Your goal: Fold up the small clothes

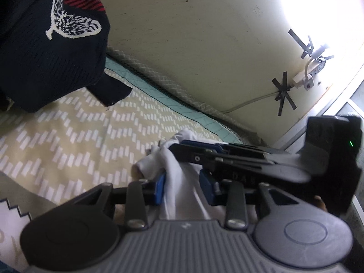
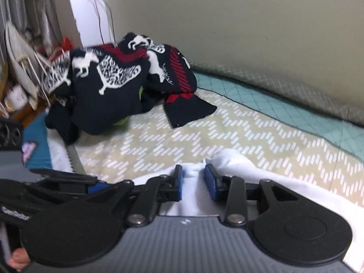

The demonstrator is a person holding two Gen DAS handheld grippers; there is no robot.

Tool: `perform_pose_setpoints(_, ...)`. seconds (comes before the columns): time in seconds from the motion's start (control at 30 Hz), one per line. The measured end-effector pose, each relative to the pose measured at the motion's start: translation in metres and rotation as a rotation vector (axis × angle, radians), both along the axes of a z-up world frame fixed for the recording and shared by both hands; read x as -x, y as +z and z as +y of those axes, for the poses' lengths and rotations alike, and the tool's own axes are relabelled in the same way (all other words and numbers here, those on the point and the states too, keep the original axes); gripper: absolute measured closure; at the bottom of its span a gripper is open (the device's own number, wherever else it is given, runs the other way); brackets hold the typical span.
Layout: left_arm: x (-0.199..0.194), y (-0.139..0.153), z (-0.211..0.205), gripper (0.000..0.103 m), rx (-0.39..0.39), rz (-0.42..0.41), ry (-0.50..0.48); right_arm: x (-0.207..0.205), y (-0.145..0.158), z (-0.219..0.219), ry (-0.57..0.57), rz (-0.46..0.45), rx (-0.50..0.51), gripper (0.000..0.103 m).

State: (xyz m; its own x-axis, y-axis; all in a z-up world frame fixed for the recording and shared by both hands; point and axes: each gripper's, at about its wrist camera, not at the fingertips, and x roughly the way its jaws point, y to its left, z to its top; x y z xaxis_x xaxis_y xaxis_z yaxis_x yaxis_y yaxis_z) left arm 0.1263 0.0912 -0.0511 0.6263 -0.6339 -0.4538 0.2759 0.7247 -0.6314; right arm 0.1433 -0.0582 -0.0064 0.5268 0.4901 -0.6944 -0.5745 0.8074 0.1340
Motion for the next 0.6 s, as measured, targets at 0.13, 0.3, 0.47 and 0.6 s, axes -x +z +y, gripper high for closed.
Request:
perform_pose_setpoints(0.13,0.001,0.001,-0.001,0.071,-0.012,-0.007,-0.002,0.009,-0.002,-0.004,-0.012,-0.039,0.000,0.071)
perform_pose_setpoints(0.3,0.002,0.002,0.001,0.056,-0.009,-0.014,0.001,0.024,0.014,-0.035,-0.069,-0.074,-0.135,0.053)
perform_pose_setpoints(0.47,0.006,0.007,-0.007,0.048,-0.040,-0.048,-0.021,0.075,0.045,-0.095,-0.148,-0.160,-0.239,0.054)
perform_pose_setpoints(0.6,0.005,0.005,-0.017,0.047,-0.121,-0.037,-0.016,0.107,0.041,-0.119,-0.168,-0.185,-0.189,0.054)
